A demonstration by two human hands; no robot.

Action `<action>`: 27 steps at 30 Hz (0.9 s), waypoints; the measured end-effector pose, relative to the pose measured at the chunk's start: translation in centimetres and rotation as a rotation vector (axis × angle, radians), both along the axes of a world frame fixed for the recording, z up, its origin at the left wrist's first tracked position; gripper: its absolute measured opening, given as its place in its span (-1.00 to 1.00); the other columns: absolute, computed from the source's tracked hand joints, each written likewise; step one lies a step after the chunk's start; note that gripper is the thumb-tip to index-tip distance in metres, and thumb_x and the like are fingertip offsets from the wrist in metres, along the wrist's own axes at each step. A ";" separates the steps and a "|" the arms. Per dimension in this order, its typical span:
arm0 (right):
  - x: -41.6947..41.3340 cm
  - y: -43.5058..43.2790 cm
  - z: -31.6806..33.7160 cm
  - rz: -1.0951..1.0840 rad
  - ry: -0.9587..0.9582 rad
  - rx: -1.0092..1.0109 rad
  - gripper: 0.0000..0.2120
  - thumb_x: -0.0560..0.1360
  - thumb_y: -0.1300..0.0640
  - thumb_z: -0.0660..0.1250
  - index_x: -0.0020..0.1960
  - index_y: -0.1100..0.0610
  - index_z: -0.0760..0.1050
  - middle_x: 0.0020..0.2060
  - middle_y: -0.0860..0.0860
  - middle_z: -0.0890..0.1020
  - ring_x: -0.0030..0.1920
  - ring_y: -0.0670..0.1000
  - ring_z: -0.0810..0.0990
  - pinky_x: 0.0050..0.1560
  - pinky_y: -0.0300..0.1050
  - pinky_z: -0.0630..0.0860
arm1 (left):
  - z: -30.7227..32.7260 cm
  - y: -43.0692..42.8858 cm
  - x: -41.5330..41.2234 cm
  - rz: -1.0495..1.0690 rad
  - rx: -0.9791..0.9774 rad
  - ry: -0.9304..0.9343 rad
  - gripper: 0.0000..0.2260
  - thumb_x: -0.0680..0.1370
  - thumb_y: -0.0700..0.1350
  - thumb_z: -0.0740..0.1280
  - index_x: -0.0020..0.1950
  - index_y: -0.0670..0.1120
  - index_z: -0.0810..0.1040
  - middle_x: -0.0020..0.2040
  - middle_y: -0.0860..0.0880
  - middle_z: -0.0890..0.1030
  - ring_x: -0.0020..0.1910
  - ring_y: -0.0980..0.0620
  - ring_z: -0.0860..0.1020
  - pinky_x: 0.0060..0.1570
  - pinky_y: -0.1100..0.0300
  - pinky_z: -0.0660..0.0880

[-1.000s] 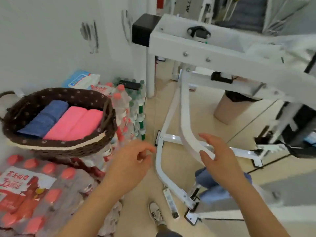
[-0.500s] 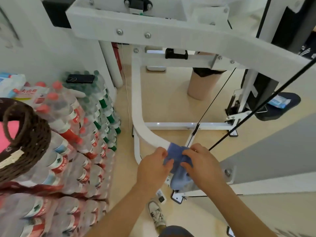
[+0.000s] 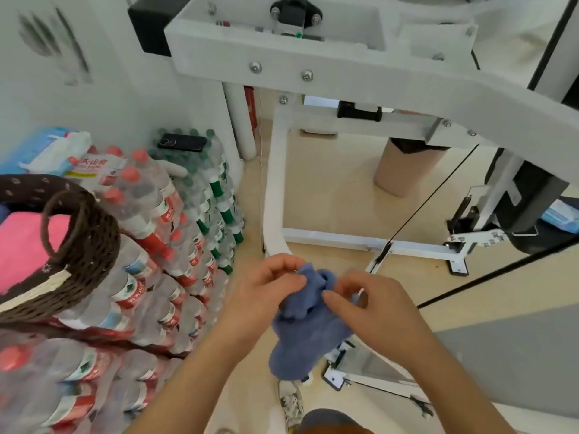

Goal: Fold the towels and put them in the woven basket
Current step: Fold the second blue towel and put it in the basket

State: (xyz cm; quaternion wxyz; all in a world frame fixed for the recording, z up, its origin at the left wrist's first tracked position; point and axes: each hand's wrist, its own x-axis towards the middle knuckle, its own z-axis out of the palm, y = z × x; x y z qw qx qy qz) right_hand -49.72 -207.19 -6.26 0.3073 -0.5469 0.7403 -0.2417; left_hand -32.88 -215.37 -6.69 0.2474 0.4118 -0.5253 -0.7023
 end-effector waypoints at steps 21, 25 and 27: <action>14.0 -14.5 5.2 0.771 0.114 -0.039 -0.89 0.42 0.21 0.40 -0.26 0.07 0.63 -0.35 0.03 0.62 -0.27 0.05 0.55 -0.18 -0.02 0.49 | 11.0 5.7 22.9 0.004 -0.484 -0.702 -0.96 0.60 -0.07 0.26 -0.03 0.00 0.44 -0.40 0.21 0.47 -0.42 0.22 0.37 -0.36 0.37 0.31; 21.0 -13.8 4.5 0.836 0.190 -0.098 -0.84 0.39 0.30 0.35 -0.18 0.10 0.66 -0.24 0.06 0.67 -0.16 0.10 0.59 -0.10 0.04 0.54 | 11.4 11.6 28.3 0.009 -0.297 -0.607 -0.92 0.55 -0.16 0.36 -0.11 -0.03 0.48 -0.51 0.19 0.46 -0.52 0.20 0.36 -0.47 0.42 0.24; 25.1 -12.3 4.1 0.894 0.215 -0.112 -0.86 0.38 0.29 0.34 -0.23 0.11 0.65 -0.28 0.10 0.66 -0.20 0.13 0.58 -0.17 0.03 0.52 | 11.1 15.0 31.3 0.101 -0.278 -0.560 -0.81 0.51 -0.15 0.41 -0.24 0.05 0.46 -0.53 0.10 0.39 -0.52 0.13 0.29 -0.47 0.33 0.23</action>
